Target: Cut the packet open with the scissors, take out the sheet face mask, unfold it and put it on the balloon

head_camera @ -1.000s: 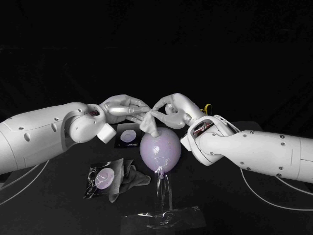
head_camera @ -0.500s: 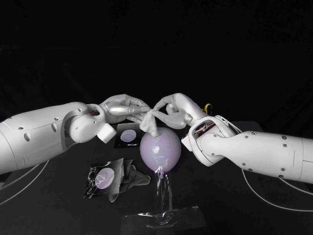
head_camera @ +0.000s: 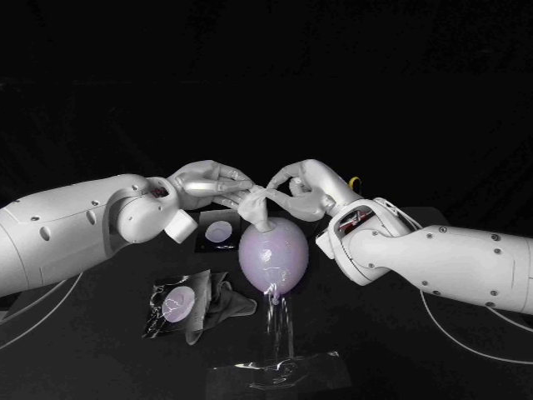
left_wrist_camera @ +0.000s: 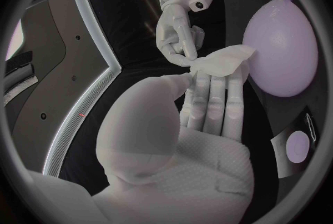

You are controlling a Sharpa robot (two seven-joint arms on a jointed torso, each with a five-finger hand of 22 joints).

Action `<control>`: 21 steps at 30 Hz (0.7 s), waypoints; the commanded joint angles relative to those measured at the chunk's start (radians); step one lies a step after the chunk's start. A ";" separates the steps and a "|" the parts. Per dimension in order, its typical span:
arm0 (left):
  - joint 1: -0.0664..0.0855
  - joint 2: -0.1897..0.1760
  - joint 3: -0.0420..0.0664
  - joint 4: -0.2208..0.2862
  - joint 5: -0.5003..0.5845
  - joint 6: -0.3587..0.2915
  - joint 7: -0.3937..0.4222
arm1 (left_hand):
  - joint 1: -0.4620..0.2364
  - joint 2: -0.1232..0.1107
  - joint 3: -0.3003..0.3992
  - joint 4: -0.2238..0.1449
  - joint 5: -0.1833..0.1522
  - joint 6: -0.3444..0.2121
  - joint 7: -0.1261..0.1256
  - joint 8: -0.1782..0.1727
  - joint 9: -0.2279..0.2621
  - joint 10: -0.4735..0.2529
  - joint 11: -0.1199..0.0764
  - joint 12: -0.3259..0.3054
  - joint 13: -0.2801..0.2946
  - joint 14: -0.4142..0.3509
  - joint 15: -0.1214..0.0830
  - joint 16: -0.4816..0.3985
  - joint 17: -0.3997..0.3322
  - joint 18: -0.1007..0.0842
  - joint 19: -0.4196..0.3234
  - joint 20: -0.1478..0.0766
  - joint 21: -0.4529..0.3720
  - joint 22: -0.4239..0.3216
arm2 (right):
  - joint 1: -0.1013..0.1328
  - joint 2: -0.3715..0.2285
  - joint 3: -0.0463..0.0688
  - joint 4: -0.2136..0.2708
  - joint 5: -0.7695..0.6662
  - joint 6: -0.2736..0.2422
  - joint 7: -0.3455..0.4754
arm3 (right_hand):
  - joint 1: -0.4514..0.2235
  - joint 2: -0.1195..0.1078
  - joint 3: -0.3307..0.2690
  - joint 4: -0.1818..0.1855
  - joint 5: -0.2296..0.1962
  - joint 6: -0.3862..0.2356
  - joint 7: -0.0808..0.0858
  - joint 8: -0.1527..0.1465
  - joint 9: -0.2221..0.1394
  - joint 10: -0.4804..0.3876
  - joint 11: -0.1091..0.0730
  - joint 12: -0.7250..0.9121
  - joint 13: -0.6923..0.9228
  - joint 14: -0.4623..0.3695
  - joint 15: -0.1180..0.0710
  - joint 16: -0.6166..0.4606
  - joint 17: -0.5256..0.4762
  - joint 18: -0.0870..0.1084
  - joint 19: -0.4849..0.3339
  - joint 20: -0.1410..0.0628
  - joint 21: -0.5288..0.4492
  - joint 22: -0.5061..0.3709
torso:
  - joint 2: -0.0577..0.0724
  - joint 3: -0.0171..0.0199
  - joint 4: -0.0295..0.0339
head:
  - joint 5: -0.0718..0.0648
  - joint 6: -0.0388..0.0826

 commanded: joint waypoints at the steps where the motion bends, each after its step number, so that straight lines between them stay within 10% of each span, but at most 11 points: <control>1: 0.001 0.000 0.001 -0.001 0.002 -0.017 0.017 | 0.009 0.002 0.009 -0.002 0.004 0.004 0.000 0.004 0.233 0.007 -0.003 0.004 0.002 -0.005 -0.005 0.003 0.001 0.014 0.008 -0.001 0.003 0.001 | 0.000 -0.008 0.000 0.009 -0.027 -0.003 -0.006 | -0.005 0.001 0.018 -0.014 0.002 0.021 -0.019 0.044 0.061 0.055 -0.007 0.006 0.182 0.104 -0.008 0.004 0.263 -0.021 0.031 -0.008 0.005 0.212 | 0.000 -0.0002 0.0000 | -0.001 0.000; 21: 0.001 -0.007 0.002 -0.008 0.037 -0.133 0.006 | 0.001 -0.004 0.038 -0.010 0.004 -0.002 0.000 0.010 0.254 0.010 -0.003 0.006 0.008 -0.001 -0.007 0.006 0.006 0.014 0.015 -0.007 0.011 0.005 | 0.000 -0.072 0.001 0.083 -0.044 -0.026 0.027 | -0.006 0.000 0.020 -0.016 0.002 0.020 -0.019 0.046 0.063 0.053 -0.007 0.002 0.180 0.104 -0.008 0.004 0.263 -0.021 0.032 -0.008 0.007 0.213 | 0.000 -0.0001 0.0005 | 0.003 0.005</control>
